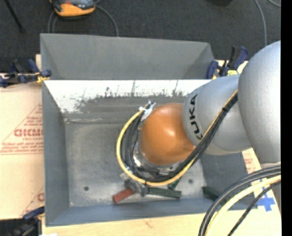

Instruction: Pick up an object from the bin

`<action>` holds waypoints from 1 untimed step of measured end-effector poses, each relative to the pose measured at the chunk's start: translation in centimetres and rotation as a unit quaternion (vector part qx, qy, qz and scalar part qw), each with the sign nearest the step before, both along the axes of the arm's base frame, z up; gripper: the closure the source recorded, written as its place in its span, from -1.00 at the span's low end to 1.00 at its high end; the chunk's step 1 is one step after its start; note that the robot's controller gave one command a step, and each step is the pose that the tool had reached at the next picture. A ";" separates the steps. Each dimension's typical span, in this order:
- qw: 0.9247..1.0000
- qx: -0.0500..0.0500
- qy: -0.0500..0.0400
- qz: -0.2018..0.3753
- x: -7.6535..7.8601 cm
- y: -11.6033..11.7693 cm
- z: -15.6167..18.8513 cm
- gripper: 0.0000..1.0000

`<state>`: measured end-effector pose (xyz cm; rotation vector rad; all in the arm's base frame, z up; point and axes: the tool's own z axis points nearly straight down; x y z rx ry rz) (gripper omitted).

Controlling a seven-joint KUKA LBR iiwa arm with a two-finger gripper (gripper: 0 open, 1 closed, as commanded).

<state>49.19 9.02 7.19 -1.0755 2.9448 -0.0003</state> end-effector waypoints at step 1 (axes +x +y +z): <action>1.000 0.000 0.002 -0.001 -0.1 0.0 -0.1 -1.00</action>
Offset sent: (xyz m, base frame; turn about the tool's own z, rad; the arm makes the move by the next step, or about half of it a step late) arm 0.0000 0.0000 0.0000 0.0000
